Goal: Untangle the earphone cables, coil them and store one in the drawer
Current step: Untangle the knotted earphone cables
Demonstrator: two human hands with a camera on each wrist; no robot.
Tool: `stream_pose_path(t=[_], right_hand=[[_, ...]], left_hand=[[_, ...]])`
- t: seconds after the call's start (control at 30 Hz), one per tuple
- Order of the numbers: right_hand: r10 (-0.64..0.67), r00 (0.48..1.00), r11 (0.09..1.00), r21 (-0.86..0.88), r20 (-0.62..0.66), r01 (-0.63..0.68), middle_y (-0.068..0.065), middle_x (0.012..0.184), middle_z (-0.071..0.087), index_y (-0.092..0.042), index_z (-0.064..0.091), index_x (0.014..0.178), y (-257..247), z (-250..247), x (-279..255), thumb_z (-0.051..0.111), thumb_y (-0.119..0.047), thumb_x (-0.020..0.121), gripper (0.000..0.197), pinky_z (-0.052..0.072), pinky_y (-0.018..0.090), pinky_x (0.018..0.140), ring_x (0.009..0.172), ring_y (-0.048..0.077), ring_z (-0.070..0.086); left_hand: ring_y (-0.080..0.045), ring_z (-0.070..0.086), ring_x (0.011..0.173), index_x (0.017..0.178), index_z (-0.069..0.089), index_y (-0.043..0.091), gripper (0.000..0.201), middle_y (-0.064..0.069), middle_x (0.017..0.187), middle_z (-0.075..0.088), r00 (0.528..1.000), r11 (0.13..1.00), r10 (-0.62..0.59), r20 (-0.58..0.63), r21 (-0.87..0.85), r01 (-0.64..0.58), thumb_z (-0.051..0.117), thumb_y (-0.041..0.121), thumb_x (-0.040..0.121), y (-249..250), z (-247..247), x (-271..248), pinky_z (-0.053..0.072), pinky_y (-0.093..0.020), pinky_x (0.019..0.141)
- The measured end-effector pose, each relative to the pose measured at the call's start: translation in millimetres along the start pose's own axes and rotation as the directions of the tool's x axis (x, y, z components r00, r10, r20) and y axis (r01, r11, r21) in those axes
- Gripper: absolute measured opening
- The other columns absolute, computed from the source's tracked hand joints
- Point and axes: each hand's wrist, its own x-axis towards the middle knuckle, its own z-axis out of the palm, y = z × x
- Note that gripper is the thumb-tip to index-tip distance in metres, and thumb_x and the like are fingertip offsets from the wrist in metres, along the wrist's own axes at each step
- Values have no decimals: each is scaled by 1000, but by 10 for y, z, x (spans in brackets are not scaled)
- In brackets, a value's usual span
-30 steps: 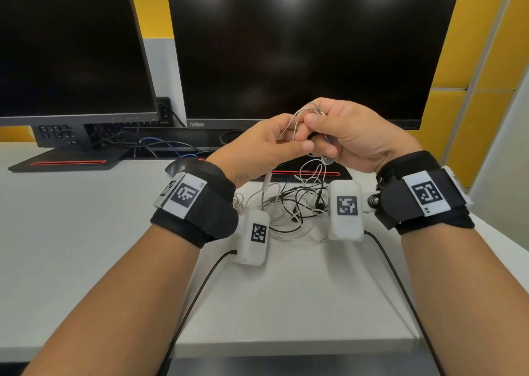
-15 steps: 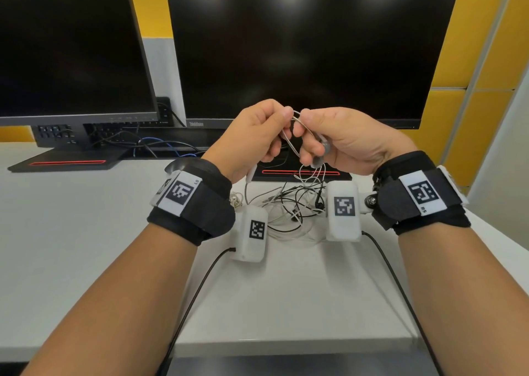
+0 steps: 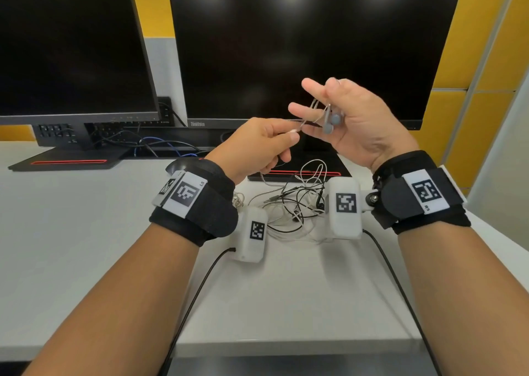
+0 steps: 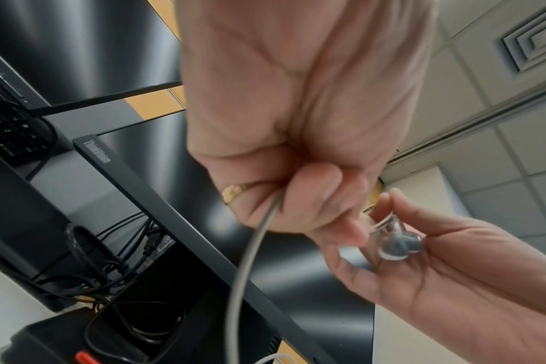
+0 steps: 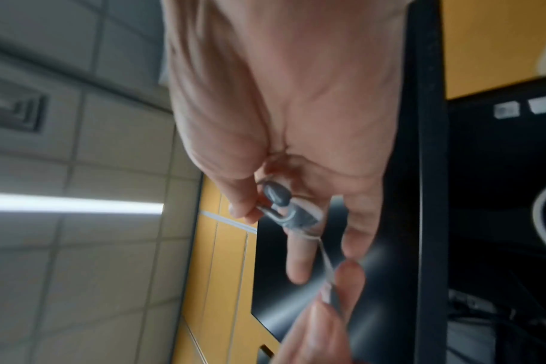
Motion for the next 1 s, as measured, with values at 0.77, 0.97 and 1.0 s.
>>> stream_pose_path(t=[0.77,0.97,1.0], right_hand=[[9,991,980,194,136,-36,0,98,74,-17,49,80,-100,29,-67,32,-33,105,34,53,40,87,94,18,71],[-67,993,902,-431,-94,21,9,128,64,-17,54,87,20,30,30,44,-26,102,20,46,37,91,115,24,62],[-41,997,861,-509,-60,5,6,114,69,-17,58,91,31,47,20,42,-27,103,22,47,35,85,101,20,65]], left_hand=[[-4,36,46,119,68,19,26,7,59,49,980,987,143,-137,-58,-152,55,24,98,4,-5,-2,35,-21,49],[-15,31,54,105,73,24,19,6,62,47,991,990,121,60,-76,-117,58,29,96,79,23,-75,27,-30,53],[-15,29,54,103,73,23,18,7,61,46,988,981,153,27,-126,-148,56,29,97,90,23,-74,24,-32,52]])
